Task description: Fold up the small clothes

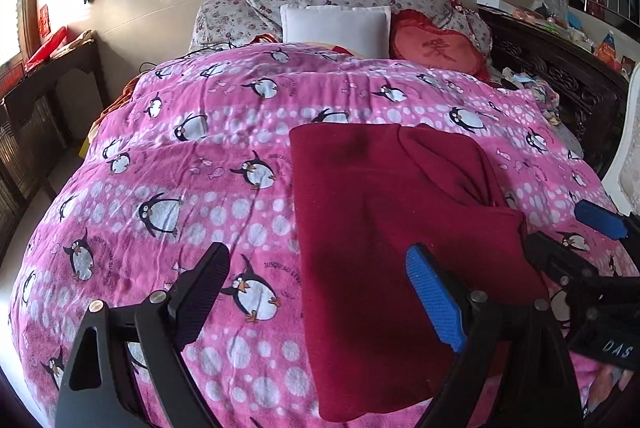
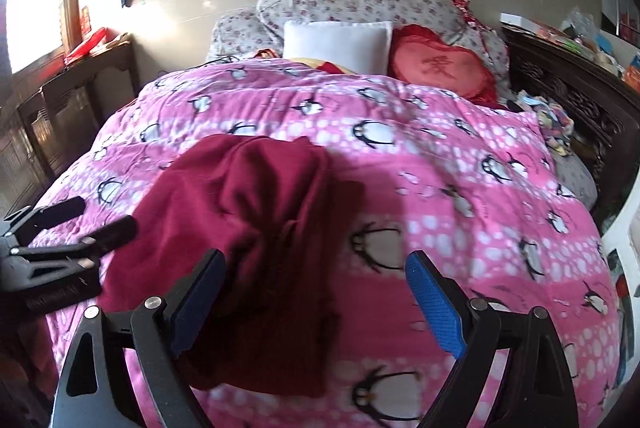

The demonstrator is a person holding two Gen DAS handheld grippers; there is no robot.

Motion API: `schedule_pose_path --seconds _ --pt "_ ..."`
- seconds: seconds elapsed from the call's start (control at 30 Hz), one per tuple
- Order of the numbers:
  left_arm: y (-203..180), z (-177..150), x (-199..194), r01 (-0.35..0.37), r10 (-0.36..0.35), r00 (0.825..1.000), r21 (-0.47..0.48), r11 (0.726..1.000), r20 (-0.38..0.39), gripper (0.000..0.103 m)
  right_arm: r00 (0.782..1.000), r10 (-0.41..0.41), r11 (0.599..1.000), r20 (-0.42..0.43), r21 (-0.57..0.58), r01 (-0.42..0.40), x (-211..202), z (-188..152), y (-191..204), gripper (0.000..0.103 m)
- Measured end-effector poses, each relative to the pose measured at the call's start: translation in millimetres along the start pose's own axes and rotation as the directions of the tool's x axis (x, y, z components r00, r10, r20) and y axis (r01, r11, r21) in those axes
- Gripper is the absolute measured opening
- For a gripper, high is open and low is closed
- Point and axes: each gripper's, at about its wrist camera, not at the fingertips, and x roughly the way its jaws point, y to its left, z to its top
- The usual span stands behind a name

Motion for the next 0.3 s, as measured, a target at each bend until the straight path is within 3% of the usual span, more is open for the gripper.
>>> schedule_pose_path --seconds 0.3 --pt "-0.5 -1.4 -1.1 -0.001 0.001 1.000 0.004 1.000 0.018 0.089 1.000 0.006 1.000 0.003 0.002 -0.006 1.2 1.6 1.7 0.094"
